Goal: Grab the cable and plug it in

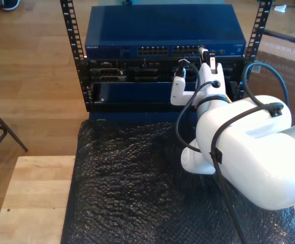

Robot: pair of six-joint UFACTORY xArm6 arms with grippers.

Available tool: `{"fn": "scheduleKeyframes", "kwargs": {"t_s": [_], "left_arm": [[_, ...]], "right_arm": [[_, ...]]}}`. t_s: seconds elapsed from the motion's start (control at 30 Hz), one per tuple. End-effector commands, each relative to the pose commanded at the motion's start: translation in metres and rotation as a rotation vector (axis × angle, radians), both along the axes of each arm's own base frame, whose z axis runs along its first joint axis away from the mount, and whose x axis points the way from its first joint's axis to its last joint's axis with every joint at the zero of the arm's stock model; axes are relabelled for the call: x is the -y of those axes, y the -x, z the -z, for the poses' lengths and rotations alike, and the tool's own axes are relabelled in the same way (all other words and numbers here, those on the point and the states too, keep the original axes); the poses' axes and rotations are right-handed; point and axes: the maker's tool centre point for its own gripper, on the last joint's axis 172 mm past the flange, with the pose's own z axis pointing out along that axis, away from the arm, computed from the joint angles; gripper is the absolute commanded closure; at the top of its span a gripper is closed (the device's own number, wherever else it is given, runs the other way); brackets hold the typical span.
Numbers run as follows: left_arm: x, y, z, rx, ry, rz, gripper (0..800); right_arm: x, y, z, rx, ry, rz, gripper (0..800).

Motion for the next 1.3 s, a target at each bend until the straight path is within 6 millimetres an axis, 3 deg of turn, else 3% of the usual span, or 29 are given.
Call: {"fn": "scheduleKeyframes", "kwargs": {"t_s": [1.3], "left_arm": [[0.0, 0.0, 0.0, 0.0, 0.0, 0.0, 0]], "right_arm": [[0.003, -0.016, 0.0, 0.006, -0.011, 0.007, 800]]}}
